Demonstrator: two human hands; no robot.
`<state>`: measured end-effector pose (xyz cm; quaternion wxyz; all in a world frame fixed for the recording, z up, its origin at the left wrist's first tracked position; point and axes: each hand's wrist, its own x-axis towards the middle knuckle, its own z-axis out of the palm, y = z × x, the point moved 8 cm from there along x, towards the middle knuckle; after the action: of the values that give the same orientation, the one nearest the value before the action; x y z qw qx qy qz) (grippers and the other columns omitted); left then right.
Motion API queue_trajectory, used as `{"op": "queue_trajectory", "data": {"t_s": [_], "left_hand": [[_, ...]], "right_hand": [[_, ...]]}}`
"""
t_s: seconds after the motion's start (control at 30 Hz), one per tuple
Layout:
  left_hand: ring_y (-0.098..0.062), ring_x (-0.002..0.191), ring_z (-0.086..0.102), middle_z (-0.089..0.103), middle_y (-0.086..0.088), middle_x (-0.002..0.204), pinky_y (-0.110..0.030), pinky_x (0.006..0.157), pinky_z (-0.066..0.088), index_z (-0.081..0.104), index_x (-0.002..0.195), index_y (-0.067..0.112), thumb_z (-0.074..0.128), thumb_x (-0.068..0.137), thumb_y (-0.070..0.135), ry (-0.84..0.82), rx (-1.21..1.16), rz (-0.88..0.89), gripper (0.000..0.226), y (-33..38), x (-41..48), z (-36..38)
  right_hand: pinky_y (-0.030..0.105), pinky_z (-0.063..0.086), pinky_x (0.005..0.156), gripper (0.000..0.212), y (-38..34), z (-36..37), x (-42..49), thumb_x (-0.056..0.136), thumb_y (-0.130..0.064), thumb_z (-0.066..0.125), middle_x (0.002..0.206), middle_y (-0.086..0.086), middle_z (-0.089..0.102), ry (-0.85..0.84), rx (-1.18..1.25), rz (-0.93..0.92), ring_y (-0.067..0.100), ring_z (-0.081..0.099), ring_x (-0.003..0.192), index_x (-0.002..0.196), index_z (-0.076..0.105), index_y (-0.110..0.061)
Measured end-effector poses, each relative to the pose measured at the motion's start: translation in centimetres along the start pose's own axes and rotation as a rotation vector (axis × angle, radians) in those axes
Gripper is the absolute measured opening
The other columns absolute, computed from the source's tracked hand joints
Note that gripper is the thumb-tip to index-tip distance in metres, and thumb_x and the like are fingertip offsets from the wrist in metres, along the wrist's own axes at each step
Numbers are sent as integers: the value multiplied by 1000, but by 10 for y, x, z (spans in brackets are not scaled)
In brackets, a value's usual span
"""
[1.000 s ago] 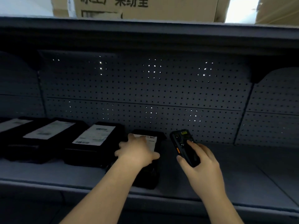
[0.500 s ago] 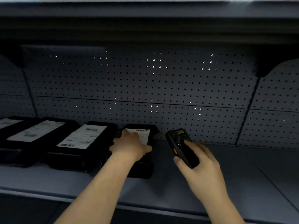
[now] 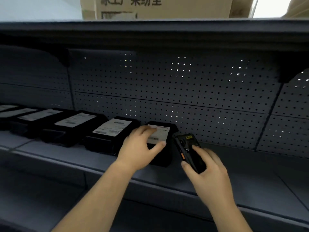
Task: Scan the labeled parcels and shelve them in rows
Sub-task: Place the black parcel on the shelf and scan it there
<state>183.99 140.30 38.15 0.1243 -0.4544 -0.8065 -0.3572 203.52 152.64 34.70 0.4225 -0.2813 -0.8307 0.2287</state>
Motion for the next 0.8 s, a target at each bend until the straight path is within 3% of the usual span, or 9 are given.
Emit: {"op": "queue_trajectory", "data": {"t_s": [0.2, 0.37, 0.5, 0.8], "left_hand": [[-6, 135, 34, 45, 14, 142, -41, 112, 33, 50, 140, 29, 36, 86, 70, 126, -17, 129, 69, -24, -73, -63], [-6, 137, 31, 40, 14, 145, -39, 113, 33, 44, 143, 29, 37, 87, 70, 126, -34, 148, 70, -91, -140, -122], [-8, 134, 37, 43, 13, 141, -46, 109, 39, 47, 139, 26, 44, 89, 63, 159, -25, 139, 62, -165, -197, -188], [-11, 132, 41, 45, 10, 140, -46, 107, 40, 47, 139, 26, 48, 89, 61, 349, 81, -121, 61, -382, -281, -354]], "right_hand": [[35, 48, 97, 57, -55, 10, -46, 80, -54, 68, 137, -16, 48, 4, 7, 18, 9, 47, 124, 134, 54, -41], [32, 47, 98, 56, -128, 55, -111, 81, -53, 69, 136, -16, 48, -4, 14, 0, 6, 47, 123, 134, 54, -41], [31, 45, 99, 57, -201, 123, -158, 81, -53, 68, 134, -18, 48, -76, 80, 2, 5, 47, 122, 135, 53, -40], [31, 41, 106, 57, -403, 336, -193, 79, -53, 69, 138, -17, 48, -338, 245, -155, 5, 45, 128, 133, 55, -42]]}}
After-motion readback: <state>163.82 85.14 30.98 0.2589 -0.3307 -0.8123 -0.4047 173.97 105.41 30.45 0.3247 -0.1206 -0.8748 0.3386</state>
